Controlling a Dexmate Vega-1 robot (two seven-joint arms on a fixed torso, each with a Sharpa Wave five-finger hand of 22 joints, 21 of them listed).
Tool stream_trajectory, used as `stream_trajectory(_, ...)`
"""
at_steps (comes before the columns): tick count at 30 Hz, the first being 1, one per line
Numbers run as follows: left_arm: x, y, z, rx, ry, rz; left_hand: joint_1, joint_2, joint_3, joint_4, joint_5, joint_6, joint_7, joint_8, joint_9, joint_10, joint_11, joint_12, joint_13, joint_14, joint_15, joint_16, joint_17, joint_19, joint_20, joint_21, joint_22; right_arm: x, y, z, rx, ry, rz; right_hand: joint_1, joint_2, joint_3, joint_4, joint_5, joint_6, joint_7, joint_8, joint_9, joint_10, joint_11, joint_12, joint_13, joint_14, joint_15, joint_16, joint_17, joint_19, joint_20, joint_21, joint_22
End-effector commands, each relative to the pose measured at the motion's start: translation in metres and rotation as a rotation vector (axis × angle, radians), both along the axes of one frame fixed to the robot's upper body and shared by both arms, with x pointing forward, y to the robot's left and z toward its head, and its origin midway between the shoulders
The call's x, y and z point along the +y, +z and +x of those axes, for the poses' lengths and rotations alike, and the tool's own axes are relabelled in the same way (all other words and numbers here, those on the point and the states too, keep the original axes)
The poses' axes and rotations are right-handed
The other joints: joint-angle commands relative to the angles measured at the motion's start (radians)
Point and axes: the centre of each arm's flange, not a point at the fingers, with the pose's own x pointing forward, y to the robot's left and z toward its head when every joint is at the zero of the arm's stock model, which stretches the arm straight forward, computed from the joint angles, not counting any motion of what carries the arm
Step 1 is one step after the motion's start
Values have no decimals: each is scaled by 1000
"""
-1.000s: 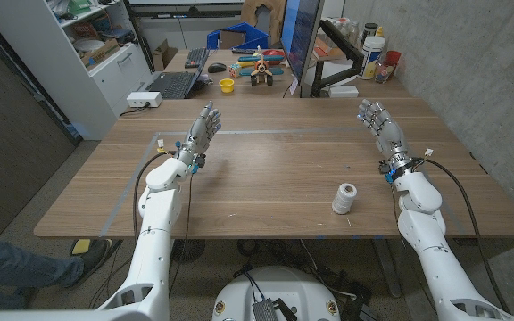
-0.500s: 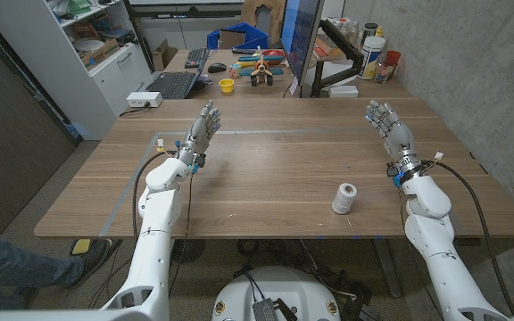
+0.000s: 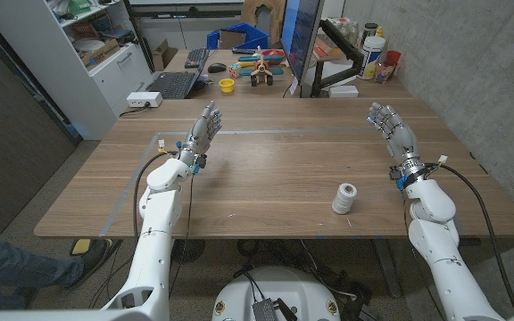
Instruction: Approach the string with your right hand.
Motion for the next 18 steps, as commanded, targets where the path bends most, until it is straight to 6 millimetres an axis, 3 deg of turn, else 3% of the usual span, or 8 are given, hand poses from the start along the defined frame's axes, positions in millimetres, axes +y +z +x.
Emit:
stream_trajectory(1,-5,2,0,4,-3,14,11,-2,-3,-1,-1,6,1,4,5,2,-2,-1,1,-3,-1,1,2,-10,4,1,5,-7,-6,-10,0,-26,-20,9,1,3,-2,5,14,1,1,4,11,-1,4,3,9,-66,-3,2,9,-48,-5,3)
stream_trajectory(5,-5,2,-1,4,-3,15,11,-2,-4,-1,-1,6,2,4,5,4,-1,0,1,-3,1,2,2,-10,3,1,5,-9,-9,-13,6,-28,-19,9,1,3,-2,5,21,0,1,4,13,2,3,3,13,-65,-4,2,10,-48,-8,3)
stream_trajectory(10,-7,5,-3,-3,-1,18,13,-1,-6,-1,-3,7,8,3,5,5,7,0,1,-1,6,2,2,-6,-29,2,5,-11,-12,-16,13,-38,-35,9,1,3,-3,5,27,0,1,4,15,-6,2,3,15,-66,-4,2,13,-48,-11,3)
stream_trajectory(18,-8,6,-7,-6,5,27,15,0,-8,-1,-4,7,10,3,5,5,9,0,1,-3,8,1,2,-9,-28,1,4,-12,-12,-19,-2,-35,-35,9,2,4,-3,5,38,-2,1,4,21,-6,2,3,20,-67,-5,2,16,-47,-15,3)
